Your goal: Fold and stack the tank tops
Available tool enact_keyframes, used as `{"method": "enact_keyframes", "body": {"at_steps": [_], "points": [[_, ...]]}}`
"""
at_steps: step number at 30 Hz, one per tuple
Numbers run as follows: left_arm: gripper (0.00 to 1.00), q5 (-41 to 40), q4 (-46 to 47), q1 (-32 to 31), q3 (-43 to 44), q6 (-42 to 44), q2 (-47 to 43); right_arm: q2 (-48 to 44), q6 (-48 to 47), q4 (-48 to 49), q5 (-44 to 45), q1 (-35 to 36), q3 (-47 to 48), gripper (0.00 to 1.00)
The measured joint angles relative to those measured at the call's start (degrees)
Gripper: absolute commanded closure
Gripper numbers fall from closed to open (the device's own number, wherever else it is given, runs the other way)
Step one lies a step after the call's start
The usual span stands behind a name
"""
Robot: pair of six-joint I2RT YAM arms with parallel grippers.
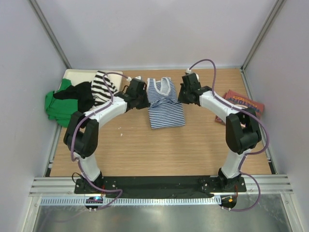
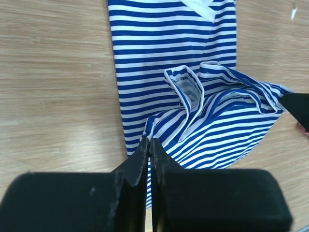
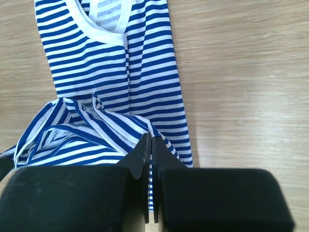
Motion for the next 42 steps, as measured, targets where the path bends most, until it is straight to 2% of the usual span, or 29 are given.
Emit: {"method": "enact_keyframes", "body": {"at_steps": [6,7,9,10,11,14,18,25,28,33,36,39,42], "points": [[1.0,0.0,0.1,1.2,3.0,0.9,5.6,5.4,0.1,2.4,-1.0,-0.7,2.4,0.95],[0.99,0.0,0.3,1.5,3.5,0.9,6.5,6.3,0.1,3.1,-1.4,-0.8,2.9,0.79],[0.68,0.6,1.1,2.6,4.2,1.1,8.4,8.2,0.7,4.1,-1.8,-1.0,4.3,0.4],[0.49,1.0,1.3,3.0,4.2,1.1,8.9,8.9,0.8,4.7,-1.7,-1.2,4.9,0.29],[0.33,1.4,1.5,3.8,4.2,1.0,9.4,9.2,0.6,5.4,-1.7,-1.3,5.1,0.27],[0.19,2.0,1.5,5.0,4.2,1.2,9.7,8.6,0.5,7.1,-1.1,-1.4,4.0,0.24],[0.19,2.3,3.0,5.6,1.6,1.1,6.7,3.1,0.8,9.7,-0.6,-1.5,-3.2,0.25],[0.28,6.4,6.4,4.8,-6.9,0.6,-2.1,-7.4,1.5,11.9,-4.1,-1.8,-14.3,0.26],[0.28,9.1,8.9,4.3,-9.4,-0.7,-2.4,-7.6,1.8,13.1,-6.8,-1.8,-18.2,0.27],[0.31,12.2,11.9,2.9,-15.3,-2.7,-2.3,-4.2,2.4,12.9,-10.2,-1.8,-21.2,0.37],[0.36,13.0,13.8,1.4,-18.3,-3.8,-2.3,-3.4,3.0,13.7,-11.5,-1.8,-22.7,0.42],[0.43,13.5,16.5,0.2,-22.2,-4.9,-2.8,-4.0,3.5,15.5,-12.5,-1.8,-24.3,0.44],[0.46,13.9,17.8,-0.8,-24.7,-5.4,-3.6,-4.6,3.7,17.0,-13.3,-1.9,-25.6,0.44]]}}
